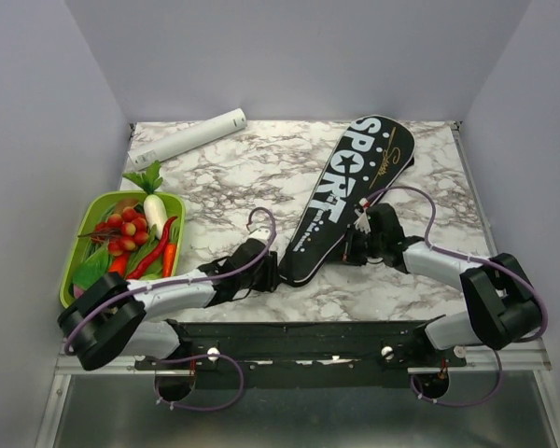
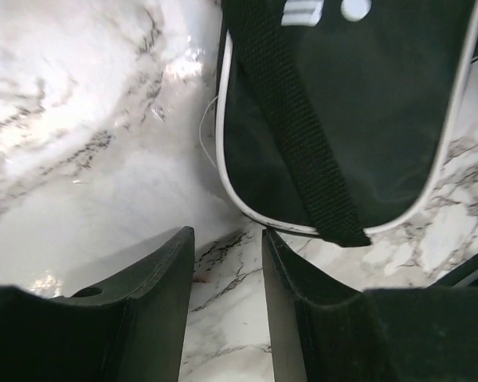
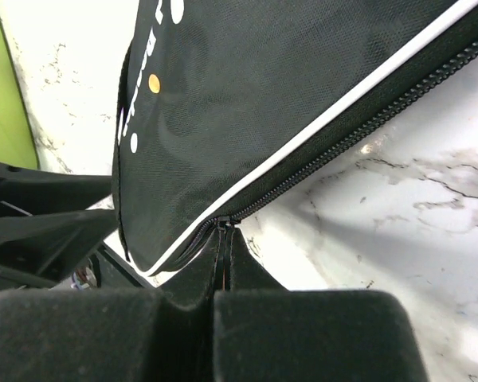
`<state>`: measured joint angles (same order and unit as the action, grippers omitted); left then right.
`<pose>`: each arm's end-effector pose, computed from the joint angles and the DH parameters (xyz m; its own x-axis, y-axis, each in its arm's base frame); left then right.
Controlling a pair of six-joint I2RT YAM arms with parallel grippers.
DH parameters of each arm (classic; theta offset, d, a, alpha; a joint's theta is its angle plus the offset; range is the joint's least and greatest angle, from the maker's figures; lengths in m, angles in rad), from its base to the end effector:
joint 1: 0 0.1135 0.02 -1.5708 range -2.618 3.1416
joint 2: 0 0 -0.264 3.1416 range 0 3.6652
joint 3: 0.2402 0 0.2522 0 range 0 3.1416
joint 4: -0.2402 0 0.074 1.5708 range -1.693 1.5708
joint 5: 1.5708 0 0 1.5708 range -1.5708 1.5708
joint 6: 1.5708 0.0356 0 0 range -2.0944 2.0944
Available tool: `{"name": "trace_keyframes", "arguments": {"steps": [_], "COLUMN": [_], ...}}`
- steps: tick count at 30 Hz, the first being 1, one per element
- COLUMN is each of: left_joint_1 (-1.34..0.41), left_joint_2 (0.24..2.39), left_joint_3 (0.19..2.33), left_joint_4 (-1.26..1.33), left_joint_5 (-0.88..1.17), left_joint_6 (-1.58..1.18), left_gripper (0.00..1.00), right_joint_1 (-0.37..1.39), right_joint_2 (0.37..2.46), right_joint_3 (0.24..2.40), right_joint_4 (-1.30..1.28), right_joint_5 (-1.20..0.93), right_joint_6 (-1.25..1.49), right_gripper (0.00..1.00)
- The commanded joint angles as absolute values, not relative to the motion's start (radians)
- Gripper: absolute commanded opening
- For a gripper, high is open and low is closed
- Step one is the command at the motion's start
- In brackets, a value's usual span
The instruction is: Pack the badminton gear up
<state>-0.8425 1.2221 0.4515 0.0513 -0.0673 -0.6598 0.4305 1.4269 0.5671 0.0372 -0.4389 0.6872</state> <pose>0.1547 -0.1699 0.1619 -0.7823 -0.0417 -0.6215 0.2929 0.8559 -0.4261 0.2297 0.1221 0.1505 -0.9212 0.2089 -0.3283 -0.0726 0.7367 0.6723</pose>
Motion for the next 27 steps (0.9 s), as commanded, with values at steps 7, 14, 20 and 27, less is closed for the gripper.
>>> {"name": "trace_keyframes", "arguments": {"steps": [7, 14, 20, 27], "left_joint_1": [-0.87, -0.884, -0.907, -0.927], "left_joint_2": [1.479, 1.535, 1.563, 1.542], "left_joint_3": [0.512, 0.528, 0.554, 0.535], "left_joint_4": [0.169, 0.224, 0.238, 0.255], "left_joint_5": [-0.084, -0.058, -0.04, -0.025], "left_joint_6": [-0.637, -0.623, -0.611, -0.604], "left_gripper": [0.43, 0.41, 0.41, 0.41], "right_joint_1": [0.431, 0.624, 0.765, 0.785], "right_joint_2": [1.371, 1.362, 1.474, 1.598], "right_joint_3": [0.483, 0.498, 0.59, 0.681], "right_joint_4": [0.012, 0.008, 0.043, 0.081], "right_joint_5": [-0.448, -0.384, -0.347, -0.234], "right_joint_6": [0.606, 0.67, 0.768, 0.871], "right_gripper": [0.01, 0.01, 0.01, 0.01]}}
